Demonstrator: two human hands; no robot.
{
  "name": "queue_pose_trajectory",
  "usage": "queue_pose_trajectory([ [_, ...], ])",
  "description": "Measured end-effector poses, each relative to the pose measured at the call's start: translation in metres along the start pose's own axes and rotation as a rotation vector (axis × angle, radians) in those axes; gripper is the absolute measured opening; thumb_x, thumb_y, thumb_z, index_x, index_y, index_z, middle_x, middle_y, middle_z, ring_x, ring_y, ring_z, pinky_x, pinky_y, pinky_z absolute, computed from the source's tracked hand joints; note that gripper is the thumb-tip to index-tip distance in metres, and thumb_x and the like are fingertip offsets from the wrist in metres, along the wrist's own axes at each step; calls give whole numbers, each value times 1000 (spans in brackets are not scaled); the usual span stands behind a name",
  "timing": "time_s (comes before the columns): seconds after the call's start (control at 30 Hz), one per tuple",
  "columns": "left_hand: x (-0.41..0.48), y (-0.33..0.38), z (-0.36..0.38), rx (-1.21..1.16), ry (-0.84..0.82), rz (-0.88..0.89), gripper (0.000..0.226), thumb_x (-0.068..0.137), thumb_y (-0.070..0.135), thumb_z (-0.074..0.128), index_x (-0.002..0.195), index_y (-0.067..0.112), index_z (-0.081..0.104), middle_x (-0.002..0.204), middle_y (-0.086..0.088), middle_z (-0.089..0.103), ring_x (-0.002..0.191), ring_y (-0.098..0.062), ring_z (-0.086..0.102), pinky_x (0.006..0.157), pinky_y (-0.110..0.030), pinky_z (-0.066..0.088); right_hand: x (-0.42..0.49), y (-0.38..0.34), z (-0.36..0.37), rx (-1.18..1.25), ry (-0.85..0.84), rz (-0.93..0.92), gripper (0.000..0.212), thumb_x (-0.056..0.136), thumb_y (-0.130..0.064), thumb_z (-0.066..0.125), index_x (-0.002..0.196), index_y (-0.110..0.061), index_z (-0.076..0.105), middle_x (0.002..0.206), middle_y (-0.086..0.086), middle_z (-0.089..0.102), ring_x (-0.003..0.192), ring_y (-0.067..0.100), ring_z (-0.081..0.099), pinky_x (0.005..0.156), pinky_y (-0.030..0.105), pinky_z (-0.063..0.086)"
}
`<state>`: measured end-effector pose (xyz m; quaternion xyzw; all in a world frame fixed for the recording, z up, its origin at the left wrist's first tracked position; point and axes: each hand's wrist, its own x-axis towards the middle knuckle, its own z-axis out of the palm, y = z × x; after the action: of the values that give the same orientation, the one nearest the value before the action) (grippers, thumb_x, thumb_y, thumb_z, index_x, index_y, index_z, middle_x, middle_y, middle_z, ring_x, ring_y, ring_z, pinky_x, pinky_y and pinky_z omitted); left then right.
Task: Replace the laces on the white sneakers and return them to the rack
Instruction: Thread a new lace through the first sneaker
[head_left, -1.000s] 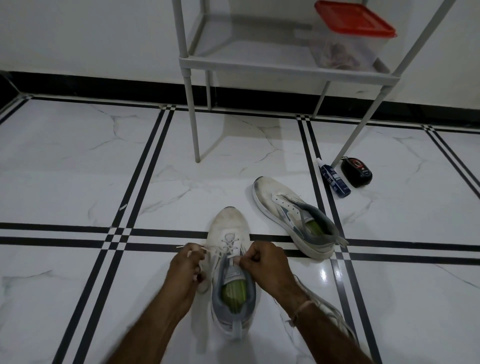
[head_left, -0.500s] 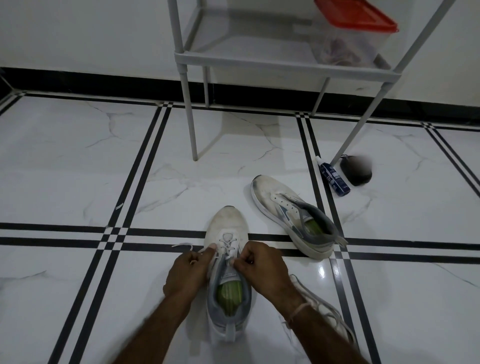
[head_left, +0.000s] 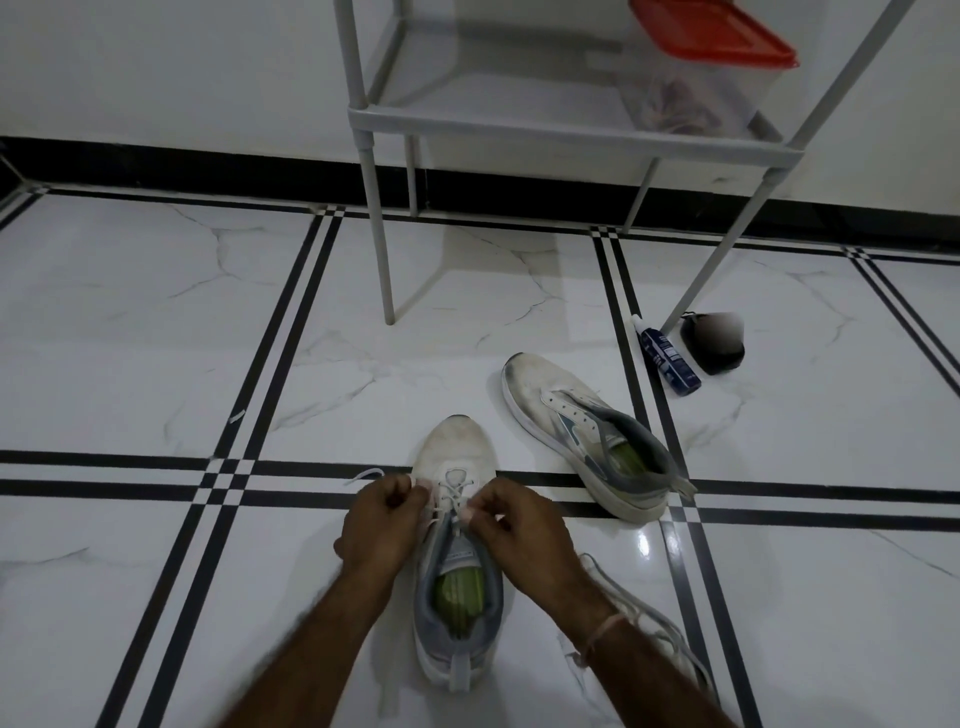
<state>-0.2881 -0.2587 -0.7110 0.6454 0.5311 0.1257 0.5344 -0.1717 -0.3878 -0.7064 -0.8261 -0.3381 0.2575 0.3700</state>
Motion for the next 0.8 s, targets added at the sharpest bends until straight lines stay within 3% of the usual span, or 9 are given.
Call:
queue_pose_trajectory([
  [0.1, -2, 15, 4, -46, -171, 244, 21, 101, 28, 59, 84, 21, 69, 81, 3, 74, 83, -16, 72, 81, -36, 59, 10, 0, -7, 109, 9, -232, 41, 97, -16, 55, 135, -30, 59, 131, -13, 60, 118, 6, 59, 94, 32, 55],
  [0.17, -4, 26, 6, 62, -255, 364, 20, 103, 27, 55, 94, 20, 70, 86, 6, 75, 85, -7, 71, 78, -24, 57, 18, -8, -12, 184, -152, -275, 46, 101, -6, 51, 145, -21, 54, 137, -8, 60, 115, 3, 62, 97, 29, 54],
  [0.27, -4, 34, -2, 60, -263, 403, 20, 104, 28, 53, 92, 29, 70, 82, 11, 74, 84, -2, 70, 70, -13, 50, 27, -18, -16, 275, -213, -196, 34, 100, -6, 59, 132, -15, 63, 111, -2, 71, 81, -1, 66, 76, 23, 55],
  [0.33, -5, 33, -9, 48, -306, 401, 25, 104, 27, 54, 86, 25, 71, 79, 5, 74, 81, -8, 70, 69, -17, 50, 30, -15, -17, 276, -201, -171, 21, 94, -8, 69, 116, -11, 71, 89, -1, 70, 70, -1, 63, 69, 20, 52],
  [0.4, -6, 31, -14, 14, -347, 401, 27, 104, 25, 54, 85, 18, 72, 81, -1, 74, 82, -15, 70, 73, -23, 51, 31, -14, -22, 262, -214, -181, 9, 90, -18, 76, 98, -14, 73, 81, 1, 69, 70, 8, 62, 69, 31, 55],
  [0.5, -2, 20, -22, -191, -273, 240, 29, 105, 22, 53, 82, 11, 67, 78, 0, 69, 79, -13, 64, 73, -27, 49, 35, -17, -40, 292, -195, -165, 21, 92, -38, 71, 82, -21, 68, 84, 9, 69, 83, 28, 66, 81, 49, 58],
  [0.63, 8, -7, -31, -333, -119, -31, 27, 104, 30, 53, 89, 13, 68, 92, -5, 76, 90, -22, 69, 64, -31, 50, 33, -28, -80, 537, -85, -167, 25, 104, -24, 56, 90, -3, 58, 79, 11, 61, 78, 20, 58, 81, 32, 51],
  [0.7, 6, -9, -26, -238, -37, 72, 30, 102, 45, 52, 99, 20, 66, 102, -1, 75, 98, -23, 70, 72, -39, 57, 32, -29, -84, 446, -73, -171, 27, 105, -27, 56, 89, -6, 62, 72, 5, 58, 68, 17, 55, 72, 35, 50],
  [0.8, -6, 21, -13, -142, -105, 365, 38, 93, 64, 41, 113, 37, 59, 115, 17, 66, 109, -3, 63, 85, -26, 52, 32, -33, -66, 232, -152, -183, 29, 102, -38, 58, 83, -20, 70, 71, -5, 65, 65, 11, 64, 62, 36, 57],
])
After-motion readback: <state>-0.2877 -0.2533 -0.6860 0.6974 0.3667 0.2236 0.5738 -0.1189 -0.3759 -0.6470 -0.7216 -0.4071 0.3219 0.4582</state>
